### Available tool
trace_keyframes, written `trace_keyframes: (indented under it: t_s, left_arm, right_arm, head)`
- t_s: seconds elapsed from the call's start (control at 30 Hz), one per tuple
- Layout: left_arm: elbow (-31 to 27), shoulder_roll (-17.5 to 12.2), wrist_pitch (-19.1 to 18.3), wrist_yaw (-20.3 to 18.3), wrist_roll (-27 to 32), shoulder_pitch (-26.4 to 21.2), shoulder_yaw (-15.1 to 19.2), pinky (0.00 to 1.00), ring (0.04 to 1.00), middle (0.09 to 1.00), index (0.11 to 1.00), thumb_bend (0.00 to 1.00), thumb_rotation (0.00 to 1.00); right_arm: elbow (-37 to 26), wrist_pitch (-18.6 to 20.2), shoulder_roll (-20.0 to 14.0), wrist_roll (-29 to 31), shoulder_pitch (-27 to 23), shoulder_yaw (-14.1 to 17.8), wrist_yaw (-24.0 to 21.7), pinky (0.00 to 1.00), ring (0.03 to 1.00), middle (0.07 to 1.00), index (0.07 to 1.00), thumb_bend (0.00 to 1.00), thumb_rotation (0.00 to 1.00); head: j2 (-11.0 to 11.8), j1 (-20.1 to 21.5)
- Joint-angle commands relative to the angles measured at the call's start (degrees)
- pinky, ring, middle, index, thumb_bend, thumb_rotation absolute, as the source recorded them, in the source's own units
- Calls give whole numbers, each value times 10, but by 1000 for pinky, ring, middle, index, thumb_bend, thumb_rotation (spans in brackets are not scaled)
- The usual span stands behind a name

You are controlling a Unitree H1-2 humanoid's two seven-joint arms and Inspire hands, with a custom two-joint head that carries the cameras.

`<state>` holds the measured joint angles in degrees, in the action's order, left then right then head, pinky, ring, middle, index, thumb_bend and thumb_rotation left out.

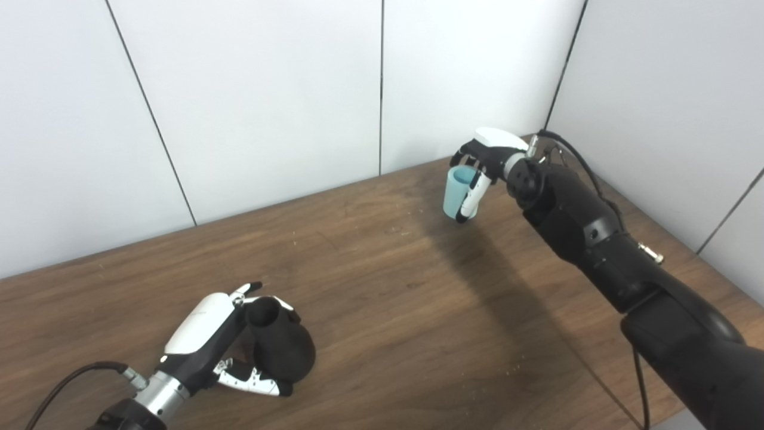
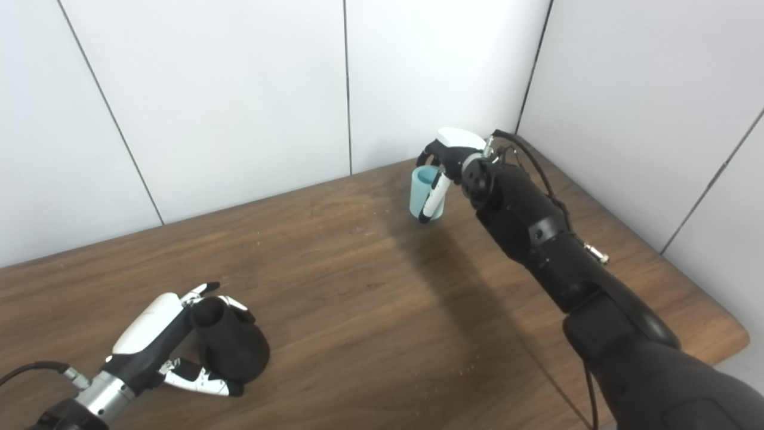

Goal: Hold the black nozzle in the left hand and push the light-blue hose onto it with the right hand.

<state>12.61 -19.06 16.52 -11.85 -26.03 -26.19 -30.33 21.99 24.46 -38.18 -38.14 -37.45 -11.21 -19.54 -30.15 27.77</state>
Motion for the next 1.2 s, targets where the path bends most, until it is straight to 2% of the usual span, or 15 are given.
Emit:
trace_keyframes:
  t_s: [0.0,0.17,0.37,0.4,0.43,0.5,0.8,1.17]
  left_arm:
    - [18,-19,-6,-54,-30,31,-27,955,581,479,486,526,0]
    - [19,-20,-3,-53,-28,31,-27,954,581,477,487,526,0]
    - [20,-19,-4,-54,-29,28,-27,954,581,476,487,526,0]
    - [20,-19,-4,-54,-29,28,-27,954,581,476,487,526,0]
    - [20,-20,-3,-54,-28,28,-27,954,581,476,487,526,0]
    - [19,-20,-2,-54,-27,29,-27,954,579,476,487,526,0]
    - [21,-22,2,-54,-24,29,-25,952,577,477,487,526,0]
    - [22,-18,0,-55,-22,30,-25,954,577,479,486,526,0]
  right_arm:
    - [-19,-3,-14,-3,-33,6,20,509,631,680,762,862,101]
    - [-17,-9,-16,-6,-29,3,24,506,629,679,726,845,95]
    - [-9,-17,-21,-7,-27,-2,31,456,542,612,598,780,9]
    - [-8,-18,-22,-7,-27,-3,31,445,526,601,546,651,63]
    - [-7,-18,-23,-7,-27,-4,31,439,518,596,519,585,91]
    - [-6,-16,-25,-7,-27,-5,30,417,455,551,498,529,18]
    - [-11,11,-28,-18,-28,-16,13,368,441,527,498,500,0]
    - [-18,21,-30,-19,-23,-3,24,366,454,497,461,502,0]
  head:
    - [-1,1]
    - [-2,3]
    - [-2,4]
    - [-2,4]
    - [-2,4]
    - [-2,4]
    - [-5,4]
    - [-9,-1]
